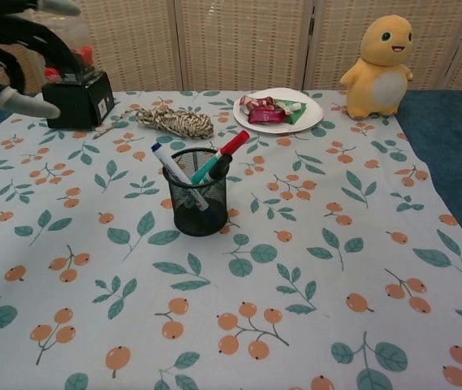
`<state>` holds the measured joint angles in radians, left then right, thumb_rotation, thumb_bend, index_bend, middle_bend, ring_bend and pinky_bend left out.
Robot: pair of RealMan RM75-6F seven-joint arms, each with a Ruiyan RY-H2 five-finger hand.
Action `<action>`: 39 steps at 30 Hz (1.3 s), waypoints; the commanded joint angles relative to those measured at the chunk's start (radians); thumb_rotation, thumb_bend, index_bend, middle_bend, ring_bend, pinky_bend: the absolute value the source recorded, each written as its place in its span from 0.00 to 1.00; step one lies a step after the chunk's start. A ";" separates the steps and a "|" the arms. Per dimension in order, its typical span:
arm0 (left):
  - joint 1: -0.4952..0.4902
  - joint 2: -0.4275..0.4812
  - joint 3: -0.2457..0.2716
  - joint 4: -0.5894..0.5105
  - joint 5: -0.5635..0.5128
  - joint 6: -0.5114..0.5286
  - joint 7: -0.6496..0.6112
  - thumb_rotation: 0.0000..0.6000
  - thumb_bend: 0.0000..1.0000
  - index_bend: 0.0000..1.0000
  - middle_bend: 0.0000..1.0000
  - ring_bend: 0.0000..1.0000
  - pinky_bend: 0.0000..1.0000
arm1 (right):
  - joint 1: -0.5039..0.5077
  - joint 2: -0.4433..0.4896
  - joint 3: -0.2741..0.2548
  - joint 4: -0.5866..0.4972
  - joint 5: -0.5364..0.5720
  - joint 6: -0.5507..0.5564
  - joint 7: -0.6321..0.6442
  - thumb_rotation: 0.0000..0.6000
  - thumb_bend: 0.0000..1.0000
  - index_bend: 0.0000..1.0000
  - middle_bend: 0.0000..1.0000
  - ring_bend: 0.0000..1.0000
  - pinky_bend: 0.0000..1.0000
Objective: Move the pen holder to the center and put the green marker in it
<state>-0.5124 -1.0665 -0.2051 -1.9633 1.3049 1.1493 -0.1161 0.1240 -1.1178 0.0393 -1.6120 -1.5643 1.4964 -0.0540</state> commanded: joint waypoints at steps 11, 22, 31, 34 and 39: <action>0.421 -0.021 0.205 0.311 0.280 0.517 0.192 1.00 0.15 0.00 0.12 0.07 0.44 | -0.029 -0.055 0.031 -0.044 0.087 0.017 -0.134 1.00 0.15 0.00 0.00 0.00 0.00; 0.459 -0.068 0.194 0.435 0.257 0.532 0.139 1.00 0.15 0.00 0.05 0.00 0.34 | -0.040 -0.099 0.066 -0.049 0.159 0.032 -0.210 1.00 0.15 0.00 0.00 0.00 0.00; 0.450 -0.098 0.190 0.454 0.284 0.515 0.212 1.00 0.15 0.00 0.03 0.00 0.29 | -0.045 -0.072 0.061 -0.049 0.133 0.031 -0.149 1.00 0.15 0.00 0.00 0.00 0.00; 0.448 -0.104 0.188 0.465 0.286 0.507 0.215 1.00 0.15 0.00 0.03 0.00 0.28 | -0.049 -0.068 0.062 -0.046 0.125 0.039 -0.136 1.00 0.15 0.00 0.00 0.00 0.00; 0.442 -0.106 0.183 0.480 0.272 0.478 0.206 1.00 0.15 0.00 0.03 0.00 0.28 | -0.040 -0.075 0.073 -0.044 0.151 0.020 -0.159 1.00 0.15 0.00 0.00 0.00 0.00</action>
<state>-0.0684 -1.1722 -0.0212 -1.4871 1.5800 1.6343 0.0929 0.0803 -1.1907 0.1099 -1.6560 -1.4174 1.5219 -0.2076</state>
